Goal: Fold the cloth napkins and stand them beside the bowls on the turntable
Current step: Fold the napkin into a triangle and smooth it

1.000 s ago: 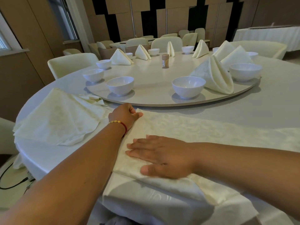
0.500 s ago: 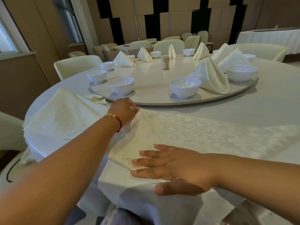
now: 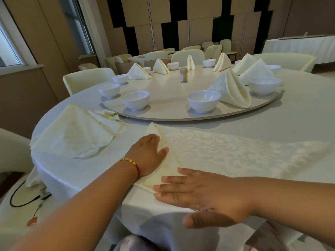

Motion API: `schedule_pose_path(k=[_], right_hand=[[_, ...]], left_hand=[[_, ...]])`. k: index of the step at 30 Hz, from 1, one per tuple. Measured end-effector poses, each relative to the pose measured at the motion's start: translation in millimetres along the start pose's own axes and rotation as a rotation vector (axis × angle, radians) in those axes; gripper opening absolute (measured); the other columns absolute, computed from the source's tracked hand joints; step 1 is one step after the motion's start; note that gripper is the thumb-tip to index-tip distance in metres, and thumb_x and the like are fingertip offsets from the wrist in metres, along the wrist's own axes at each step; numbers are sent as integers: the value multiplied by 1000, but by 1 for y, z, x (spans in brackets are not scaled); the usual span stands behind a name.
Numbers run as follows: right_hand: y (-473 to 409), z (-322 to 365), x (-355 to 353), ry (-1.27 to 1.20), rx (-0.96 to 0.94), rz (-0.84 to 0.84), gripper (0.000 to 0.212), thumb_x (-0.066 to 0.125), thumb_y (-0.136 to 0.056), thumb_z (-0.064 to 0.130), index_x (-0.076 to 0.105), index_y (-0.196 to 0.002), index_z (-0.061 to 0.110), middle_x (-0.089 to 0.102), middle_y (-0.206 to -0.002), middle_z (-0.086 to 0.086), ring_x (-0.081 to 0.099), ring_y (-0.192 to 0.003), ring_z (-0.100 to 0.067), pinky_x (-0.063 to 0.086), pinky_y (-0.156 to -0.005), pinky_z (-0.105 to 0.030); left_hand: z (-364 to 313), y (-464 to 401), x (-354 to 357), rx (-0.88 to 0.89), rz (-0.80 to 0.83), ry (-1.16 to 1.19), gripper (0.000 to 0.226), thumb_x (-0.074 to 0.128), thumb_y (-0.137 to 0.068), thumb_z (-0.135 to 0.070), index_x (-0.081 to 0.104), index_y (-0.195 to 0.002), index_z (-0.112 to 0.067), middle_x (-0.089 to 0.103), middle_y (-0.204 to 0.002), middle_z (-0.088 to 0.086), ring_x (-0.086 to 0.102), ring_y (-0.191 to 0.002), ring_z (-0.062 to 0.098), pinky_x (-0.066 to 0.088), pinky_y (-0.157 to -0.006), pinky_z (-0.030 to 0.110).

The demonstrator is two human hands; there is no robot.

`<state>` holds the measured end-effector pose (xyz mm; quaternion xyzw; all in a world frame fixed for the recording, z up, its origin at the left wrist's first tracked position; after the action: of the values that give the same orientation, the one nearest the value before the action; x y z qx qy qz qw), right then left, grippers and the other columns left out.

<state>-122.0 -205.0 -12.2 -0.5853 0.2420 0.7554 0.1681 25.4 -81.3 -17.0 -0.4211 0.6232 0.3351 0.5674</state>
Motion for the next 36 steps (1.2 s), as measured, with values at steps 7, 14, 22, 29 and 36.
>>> schedule_pose_path(k=[7, 14, 22, 29, 36], right_hand=[[36, -59, -48, -440, 351, -486, 43, 56, -89, 51, 55, -128, 32, 61, -118, 15, 53, -103, 8, 41, -92, -15], [72, -180, -53, -201, 939, -530, 39, 71, -78, 51, 55, -104, 26, 54, -89, 11, 53, -83, -12, 40, -67, -26], [69, -192, -48, -197, 1052, -320, 45, 68, -75, 61, 49, -84, 21, 50, -82, 8, 49, -75, -13, 32, -58, -26], [111, -187, -57, -186, 1084, -156, 48, 70, -81, 49, 31, -62, 27, 34, -65, 13, 34, -59, -6, 26, -54, -23], [192, -182, -52, -290, 1179, -26, 24, 72, -82, 42, 65, -73, 21, 61, -77, 4, 53, -71, -14, 40, -65, -24]], left_hand=[[-3, 0, 6, -6, 114, -73, 80, 20, -93, -64, 4, -154, -14, 0, -161, 2, 1, -148, 14, 7, -120, 32], [-3, 2, 4, -20, 112, -73, 81, 21, -92, -67, 4, -154, -16, 0, -161, -1, 2, -148, 12, 6, -120, 31], [-5, 4, 0, -34, 114, -62, 79, 22, -93, -65, 4, -154, -18, 0, -161, -3, 2, -148, 11, 5, -119, 30], [-4, 2, 2, -38, 105, -39, 81, 23, -91, -67, 6, -154, -19, 1, -161, -5, 3, -147, 10, 6, -119, 30], [-3, 1, 1, -44, 97, -40, 81, 24, -90, -67, 8, -154, -19, 5, -161, -4, 7, -147, 11, 7, -118, 30]])
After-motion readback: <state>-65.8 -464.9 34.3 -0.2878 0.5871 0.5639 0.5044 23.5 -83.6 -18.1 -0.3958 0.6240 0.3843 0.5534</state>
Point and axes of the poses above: each hand's wrist, its own y-axis away from the middle knuckle, its own x-axis out of the palm, z = x × y, the point moved 5 cm from there along -y, towards the middle knuckle
